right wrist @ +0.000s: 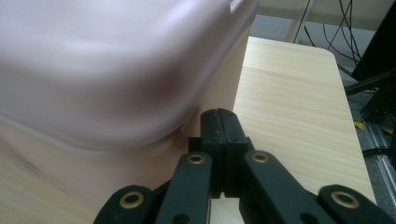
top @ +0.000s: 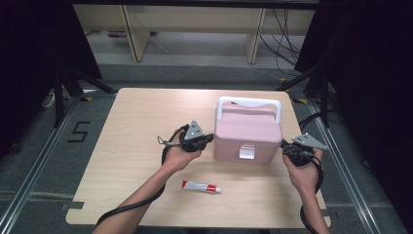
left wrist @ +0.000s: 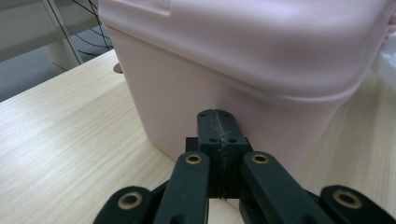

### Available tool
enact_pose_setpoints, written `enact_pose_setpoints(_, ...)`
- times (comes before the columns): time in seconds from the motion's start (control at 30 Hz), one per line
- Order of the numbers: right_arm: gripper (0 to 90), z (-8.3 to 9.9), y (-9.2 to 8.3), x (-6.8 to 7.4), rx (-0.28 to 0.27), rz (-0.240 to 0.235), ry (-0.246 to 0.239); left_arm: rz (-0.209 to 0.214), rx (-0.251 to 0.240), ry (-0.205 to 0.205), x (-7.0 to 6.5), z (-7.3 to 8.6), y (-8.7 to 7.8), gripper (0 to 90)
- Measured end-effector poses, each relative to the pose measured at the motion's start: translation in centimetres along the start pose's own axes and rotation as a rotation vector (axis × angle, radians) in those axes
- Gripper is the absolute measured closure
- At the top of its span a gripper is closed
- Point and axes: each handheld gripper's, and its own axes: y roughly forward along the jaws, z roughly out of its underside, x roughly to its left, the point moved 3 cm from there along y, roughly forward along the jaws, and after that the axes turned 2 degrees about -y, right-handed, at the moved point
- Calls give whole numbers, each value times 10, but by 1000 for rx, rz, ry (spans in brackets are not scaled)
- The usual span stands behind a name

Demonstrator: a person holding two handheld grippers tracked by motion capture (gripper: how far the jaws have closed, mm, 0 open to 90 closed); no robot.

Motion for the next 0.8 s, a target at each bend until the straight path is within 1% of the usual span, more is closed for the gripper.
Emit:
enact_pose_setpoints(0.03,900,1,0,2,-2,-14,19,1,-1,-4,-1,2,0,900)
enact_pose_setpoints(0.07,900,2,0,1,-6,-10,5,4,1,-4,-1,3,1,900)
enact_pose_setpoints(0.1,900,2,-2,4,-4,-12,42,0,2,-10,-1,3,1,900)
enact_pose_setpoints(0.13,900,2,-2,2,-12,-14,21,-1,-1,-10,-2,3,1,900)
enact_pose_setpoints(0.2,900,2,-3,2,-9,-8,20,-2,-2,-8,-2,3,1,900)
enact_pose_setpoints(0.23,900,2,-3,0,-4,-4,-1,7,-3,-18,-1,3,1,900)
enact_pose_setpoints(0.27,900,2,-3,2,5,-11,28,13,0,-27,1,3,2,900)
enact_pose_setpoints(0.3,900,2,-3,3,13,-11,44,14,9,-32,2,4,3,900)
enact_pose_setpoints(0.33,900,2,-2,1,10,-19,15,9,15,-39,2,5,6,900)
enact_pose_setpoints(0.4,900,2,0,0,5,-6,3,0,31,-39,3,5,8,900)
enact_pose_setpoints(0.43,900,2,0,-1,16,-1,-3,5,26,-44,2,5,9,900)
enact_pose_setpoints(0.47,900,2,0,-1,16,-1,-3,5,26,-44,2,5,9,900)
enact_pose_setpoints(0.5,900,4,1,2,21,-7,43,3,42,-23,2,4,9,900)
enact_pose_setpoints(0.53,900,4,1,2,24,-6,52,6,38,-23,2,4,9,900)
enact_pose_setpoints(0.57,900,5,2,1,22,-5,50,6,40,-15,1,3,8,900)
enact_pose_setpoints(0.6,900,4,2,-1,11,-3,19,4,50,-6,0,3,8,900)
enact_pose_setpoints(0.63,900,4,2,-1,13,-2,21,6,46,-4,-1,3,8,900)
enact_pose_setpoints(0.67,900,5,1,-2,8,-3,7,7,44,-6,-2,3,8,900)
enact_pose_setpoints(0.7,900,5,1,-3,7,-4,9,8,50,-2,-3,3,8,900)
enact_pose_setpoints(0.73,900,5,0,-3,14,-7,17,16,50,-4,-4,3,8,900)
enact_pose_setpoints(0.77,900,6,-1,-3,18,1,28,13,49,1,-6,3,8,900)
enact_pose_setpoints(0.8,900,6,-2,-5,15,2,4,13,51,-3,-8,3,8,900)
